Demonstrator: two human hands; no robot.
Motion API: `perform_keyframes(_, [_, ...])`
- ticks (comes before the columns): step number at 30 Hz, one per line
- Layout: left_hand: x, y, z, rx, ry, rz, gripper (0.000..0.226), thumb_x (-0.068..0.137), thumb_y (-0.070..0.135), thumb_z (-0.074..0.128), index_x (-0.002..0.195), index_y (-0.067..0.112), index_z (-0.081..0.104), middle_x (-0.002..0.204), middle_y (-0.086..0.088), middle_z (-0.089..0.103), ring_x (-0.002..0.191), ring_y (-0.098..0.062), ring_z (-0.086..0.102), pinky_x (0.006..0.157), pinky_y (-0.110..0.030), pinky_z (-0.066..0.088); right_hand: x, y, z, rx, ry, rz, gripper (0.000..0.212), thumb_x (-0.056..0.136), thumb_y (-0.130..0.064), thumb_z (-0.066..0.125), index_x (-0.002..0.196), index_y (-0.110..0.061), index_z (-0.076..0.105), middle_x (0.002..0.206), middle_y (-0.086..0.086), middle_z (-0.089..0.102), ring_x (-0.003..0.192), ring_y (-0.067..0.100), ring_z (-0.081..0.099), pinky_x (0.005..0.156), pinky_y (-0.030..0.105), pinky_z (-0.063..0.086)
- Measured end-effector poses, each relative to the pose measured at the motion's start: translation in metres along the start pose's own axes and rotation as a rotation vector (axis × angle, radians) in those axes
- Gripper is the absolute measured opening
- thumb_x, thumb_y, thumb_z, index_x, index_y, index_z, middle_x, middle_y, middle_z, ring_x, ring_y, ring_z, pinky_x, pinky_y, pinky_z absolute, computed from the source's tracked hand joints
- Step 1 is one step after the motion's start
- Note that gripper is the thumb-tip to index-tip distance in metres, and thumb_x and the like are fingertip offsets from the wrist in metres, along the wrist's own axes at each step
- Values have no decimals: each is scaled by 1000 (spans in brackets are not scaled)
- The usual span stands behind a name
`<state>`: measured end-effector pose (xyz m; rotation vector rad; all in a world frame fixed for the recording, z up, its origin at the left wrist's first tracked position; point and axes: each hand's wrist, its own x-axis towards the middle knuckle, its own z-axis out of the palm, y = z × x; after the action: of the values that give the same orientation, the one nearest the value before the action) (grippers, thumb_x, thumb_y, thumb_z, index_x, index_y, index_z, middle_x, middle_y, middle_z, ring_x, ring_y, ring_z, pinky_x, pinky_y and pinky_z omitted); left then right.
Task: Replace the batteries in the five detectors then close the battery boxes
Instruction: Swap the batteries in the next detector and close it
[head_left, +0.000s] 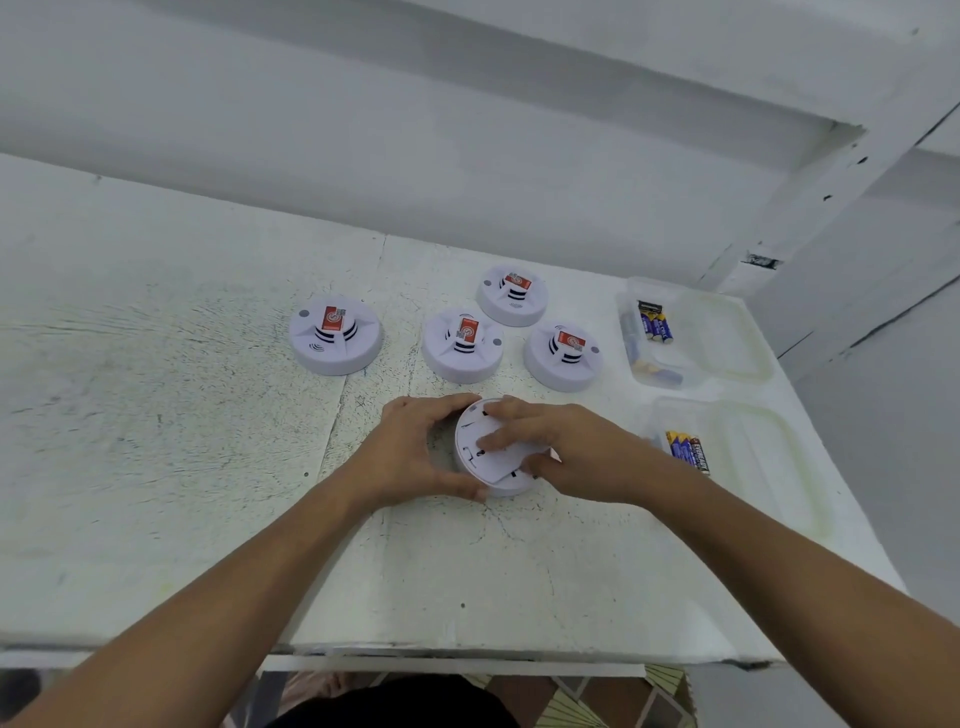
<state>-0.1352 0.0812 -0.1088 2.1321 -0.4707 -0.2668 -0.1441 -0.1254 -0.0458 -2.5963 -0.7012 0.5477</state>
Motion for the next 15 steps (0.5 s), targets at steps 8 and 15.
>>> perform_keyframes(8, [2,-3,2,15,13,26,98,42,49,91,129,42,47,109,38,46,103,29,25,96,-19,22,-4,8,17,95,85,-30,33,94,-16,57,126,-24,61,152,-5,33,140,-1,20,112,26,30])
perform_keyframes(15, [3,-2,4,22,49,38,98,37,54,88,125,39,49,104,38,48,102,32,28,97,-20,24,-2,12,26,61,122,-58,36,95,-11,52,130,-21,57,152,-1,31,138,-2,15,112,15,17])
